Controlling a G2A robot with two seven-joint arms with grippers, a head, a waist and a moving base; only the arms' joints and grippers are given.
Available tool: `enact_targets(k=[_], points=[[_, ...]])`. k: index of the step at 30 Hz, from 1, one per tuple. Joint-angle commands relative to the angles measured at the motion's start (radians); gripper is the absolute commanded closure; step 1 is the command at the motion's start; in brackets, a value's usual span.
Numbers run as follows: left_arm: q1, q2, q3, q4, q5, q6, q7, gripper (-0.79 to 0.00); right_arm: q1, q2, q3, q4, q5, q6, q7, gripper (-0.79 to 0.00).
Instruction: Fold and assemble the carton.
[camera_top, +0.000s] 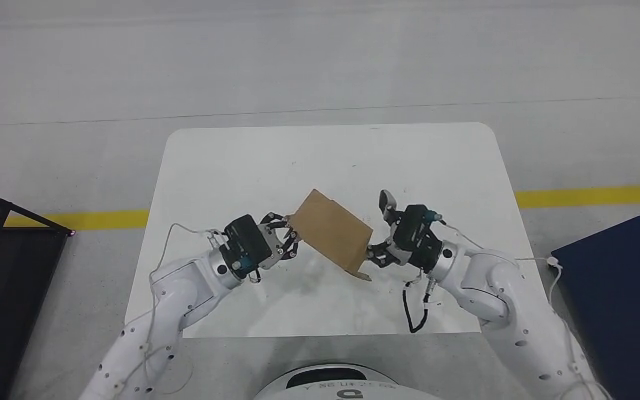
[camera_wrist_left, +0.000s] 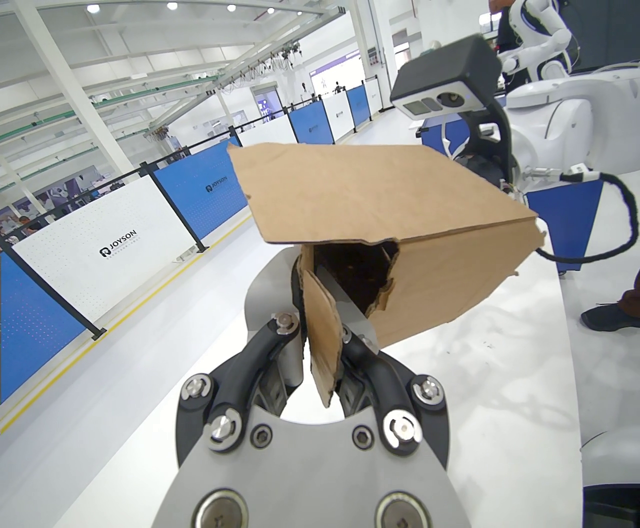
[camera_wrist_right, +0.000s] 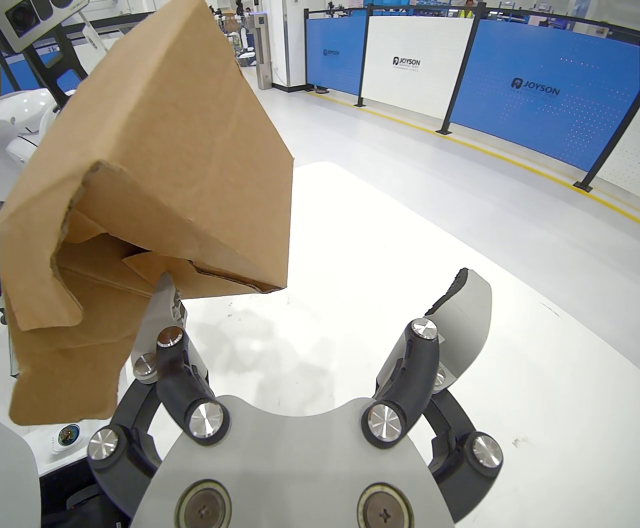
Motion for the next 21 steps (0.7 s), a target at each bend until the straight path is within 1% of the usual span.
enact_targets(k=[1,5,9,14,18,21], points=[[-0.001,0.0,0.0,0.0,-0.002,-0.001,-0.001,0.0,0.004,0.0,-0.002,0.0,-0.002,0.001,0.003,-0.785],[-0.003,-0.001,-0.003,0.004,-0.02,-0.002,0.006,0.0,0.004,0.0,0.005,0.003,-0.001,0.0,0.005,-0.785],[0.002,-0.003,-0.009,0.011,-0.054,0.001,0.012,0.0,-0.01,0.004,0.035,0.007,0.012,-0.019,0.002,-0.785],[0.011,-0.006,-0.012,0.026,-0.131,0.008,0.005,0.0,-0.045,0.012,0.116,0.013,0.051,-0.044,-0.01,-0.785],[0.019,-0.009,-0.013,0.033,-0.212,0.003,-0.022,0.0,-0.077,0.021,0.192,0.013,0.088,-0.091,-0.016,-0.785],[0.025,-0.01,-0.012,0.03,-0.243,-0.003,-0.043,0.0,-0.102,0.028,0.249,0.017,0.116,-0.143,-0.017,-0.785]])
